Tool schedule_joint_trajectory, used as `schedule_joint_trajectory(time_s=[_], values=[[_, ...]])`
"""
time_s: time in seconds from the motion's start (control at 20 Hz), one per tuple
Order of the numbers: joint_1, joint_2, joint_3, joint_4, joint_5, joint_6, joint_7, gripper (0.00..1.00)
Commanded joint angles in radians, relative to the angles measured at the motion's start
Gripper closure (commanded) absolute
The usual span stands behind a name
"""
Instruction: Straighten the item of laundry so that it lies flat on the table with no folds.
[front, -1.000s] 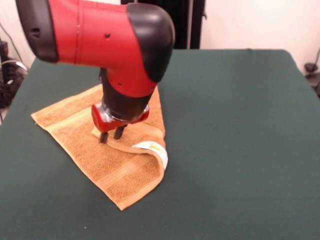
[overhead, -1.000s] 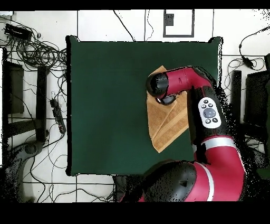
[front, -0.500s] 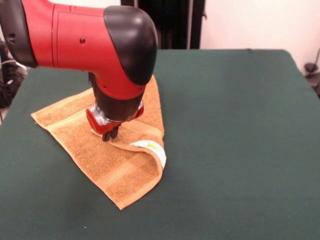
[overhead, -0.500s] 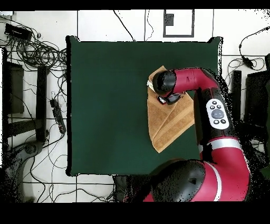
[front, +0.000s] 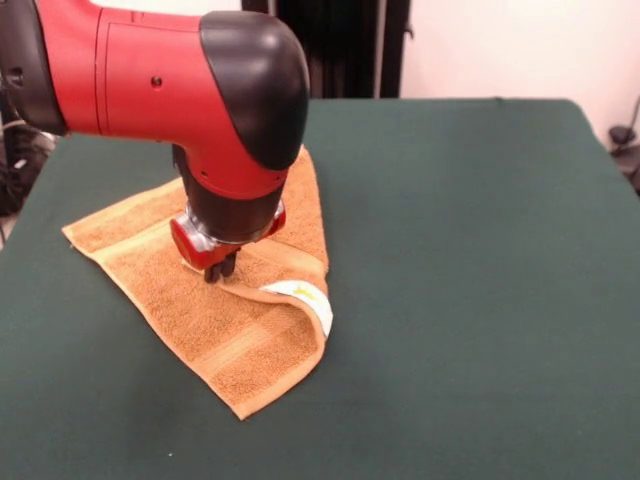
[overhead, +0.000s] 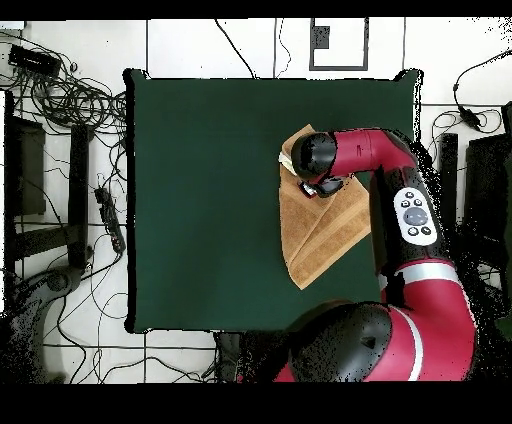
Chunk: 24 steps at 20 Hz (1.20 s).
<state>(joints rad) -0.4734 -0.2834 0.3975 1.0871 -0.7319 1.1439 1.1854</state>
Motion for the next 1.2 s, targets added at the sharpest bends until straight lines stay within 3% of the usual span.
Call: schedule_joint_trajectory(time_s=[0.05, 0.2, 0.25, 1.2], values=[[0.003, 0.098, 0.022, 0.116, -0.011, 0.025, -0.214, 1.0], [0.009, 0.102, 0.023, 0.11, -0.006, 0.035, -0.221, 1.0], [0.007, 0.102, 0.025, 0.112, -0.003, 0.034, -0.225, 0.0], [0.021, 0.104, 0.024, 0.096, -0.011, 0.039, -0.218, 0.0]])
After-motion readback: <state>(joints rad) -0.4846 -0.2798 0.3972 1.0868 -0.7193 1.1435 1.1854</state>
